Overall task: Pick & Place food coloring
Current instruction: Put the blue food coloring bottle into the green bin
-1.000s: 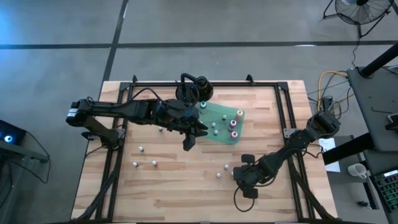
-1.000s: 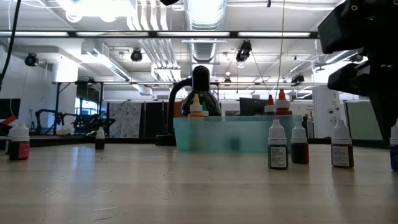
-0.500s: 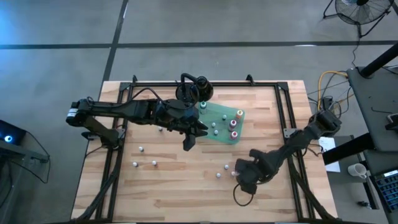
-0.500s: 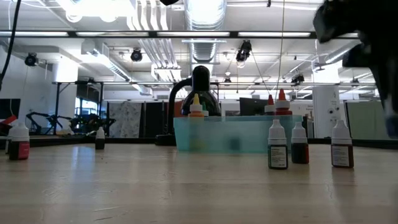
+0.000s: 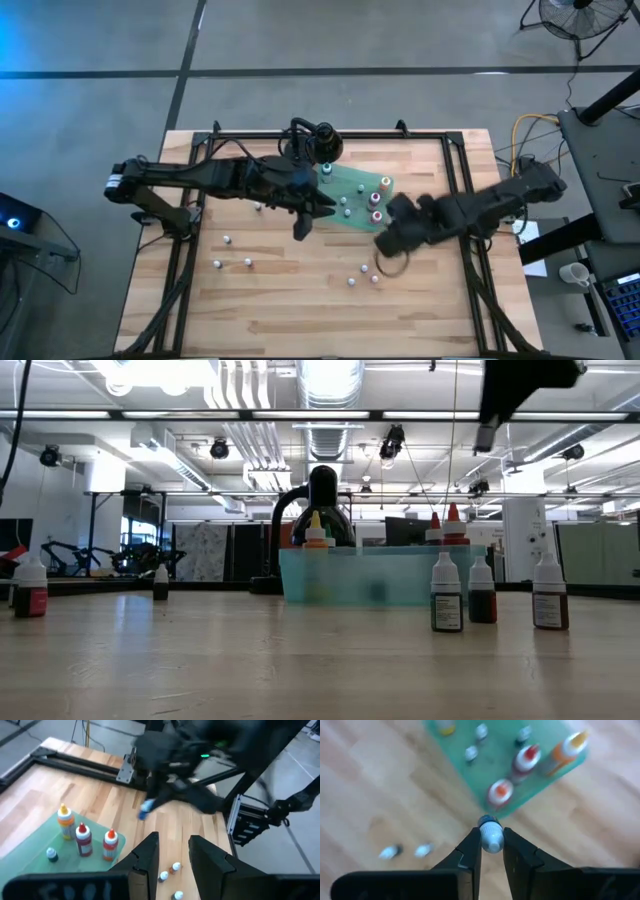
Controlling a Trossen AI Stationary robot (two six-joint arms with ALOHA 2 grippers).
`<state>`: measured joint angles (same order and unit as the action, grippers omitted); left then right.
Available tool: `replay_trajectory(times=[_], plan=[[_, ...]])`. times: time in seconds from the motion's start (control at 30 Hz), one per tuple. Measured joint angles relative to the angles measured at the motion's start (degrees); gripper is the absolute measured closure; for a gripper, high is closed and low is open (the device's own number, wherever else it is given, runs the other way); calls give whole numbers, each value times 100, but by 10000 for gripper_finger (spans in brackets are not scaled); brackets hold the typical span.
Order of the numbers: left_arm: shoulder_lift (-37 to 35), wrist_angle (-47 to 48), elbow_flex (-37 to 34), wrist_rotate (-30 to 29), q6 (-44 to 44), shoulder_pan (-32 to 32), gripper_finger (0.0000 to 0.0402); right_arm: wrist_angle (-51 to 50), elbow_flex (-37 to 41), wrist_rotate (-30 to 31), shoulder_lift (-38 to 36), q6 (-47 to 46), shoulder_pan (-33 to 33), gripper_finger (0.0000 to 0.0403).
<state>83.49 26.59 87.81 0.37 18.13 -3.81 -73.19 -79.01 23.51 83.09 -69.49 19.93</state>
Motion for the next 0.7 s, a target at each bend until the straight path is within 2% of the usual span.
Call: replay_trajectory(times=[0.2,0.4,0.57,0.7], plan=[[-32,-53,0,-7,-69,296,321,6,-334,-409,32,1669,-1569,349],[-497,776,0,8,-43,708,321,972,-294,-1149,50,3348,-3193,349],[-1011,865,2,-317,-164,923,321,1278,-240,-1588,309,4189,-3901,349],[-1323,934,2,-907,-269,1015,321,1258,-353,-1644,880,4541,-4052,349]])
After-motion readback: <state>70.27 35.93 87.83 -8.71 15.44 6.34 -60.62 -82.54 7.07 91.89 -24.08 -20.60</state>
